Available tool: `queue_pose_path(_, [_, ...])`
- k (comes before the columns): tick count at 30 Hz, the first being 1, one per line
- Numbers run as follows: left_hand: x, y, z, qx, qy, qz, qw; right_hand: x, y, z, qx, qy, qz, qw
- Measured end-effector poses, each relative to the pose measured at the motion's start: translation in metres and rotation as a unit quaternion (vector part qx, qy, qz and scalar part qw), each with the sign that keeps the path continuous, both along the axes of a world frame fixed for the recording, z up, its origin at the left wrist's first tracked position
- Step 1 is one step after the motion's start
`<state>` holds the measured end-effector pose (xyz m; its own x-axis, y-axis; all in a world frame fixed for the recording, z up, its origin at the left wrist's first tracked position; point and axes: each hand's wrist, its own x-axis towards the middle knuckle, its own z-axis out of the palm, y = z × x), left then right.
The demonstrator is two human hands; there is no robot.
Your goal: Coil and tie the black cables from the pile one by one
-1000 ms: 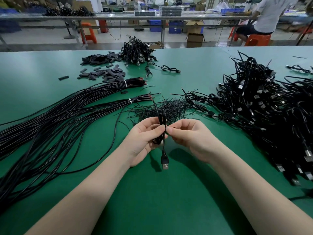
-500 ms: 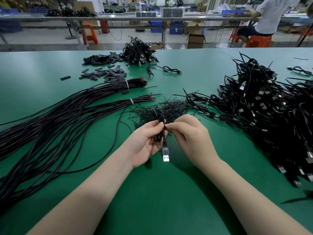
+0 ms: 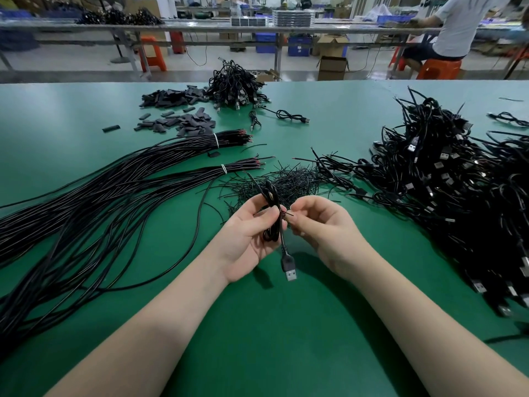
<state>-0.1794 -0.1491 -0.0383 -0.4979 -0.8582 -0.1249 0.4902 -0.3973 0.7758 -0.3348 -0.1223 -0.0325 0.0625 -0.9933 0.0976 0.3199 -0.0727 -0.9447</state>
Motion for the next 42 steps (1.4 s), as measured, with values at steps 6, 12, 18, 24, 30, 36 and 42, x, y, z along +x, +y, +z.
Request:
queue_pose_path(6, [0.003,0.0,0.0,-0.057,0.013,0.017,0.998,0.004,0.0,0.005,0.066,-0.021,0.008,0.998])
queue_pose_path(12, [-0.002,0.001,-0.006,-0.135,-0.086,0.064,0.985,-0.004,0.0,0.014,0.218,0.131,0.032,0.967])
queue_pose_path(18, [-0.003,0.001,-0.007,-0.139,-0.109,0.07,0.982,-0.009,0.0,0.018,0.233,0.111,0.034,0.965])
queue_pose_path(24, [-0.006,0.002,-0.008,-0.143,-0.115,0.08,0.98,-0.015,0.002,0.024,0.261,0.062,0.067,0.961])
queue_pose_path(30, [-0.006,0.0,-0.008,-0.118,-0.115,0.091,0.982,-0.012,0.001,0.023,0.017,0.255,-0.055,0.965])
queue_pose_path(36, [-0.001,-0.002,-0.002,-0.012,-0.021,0.009,1.0,0.001,0.003,0.009,-0.39,0.492,-0.212,0.749])
queue_pose_path(42, [0.001,-0.003,0.0,0.047,-0.012,-0.02,0.999,-0.005,0.0,0.012,-0.325,0.447,-0.175,0.815])
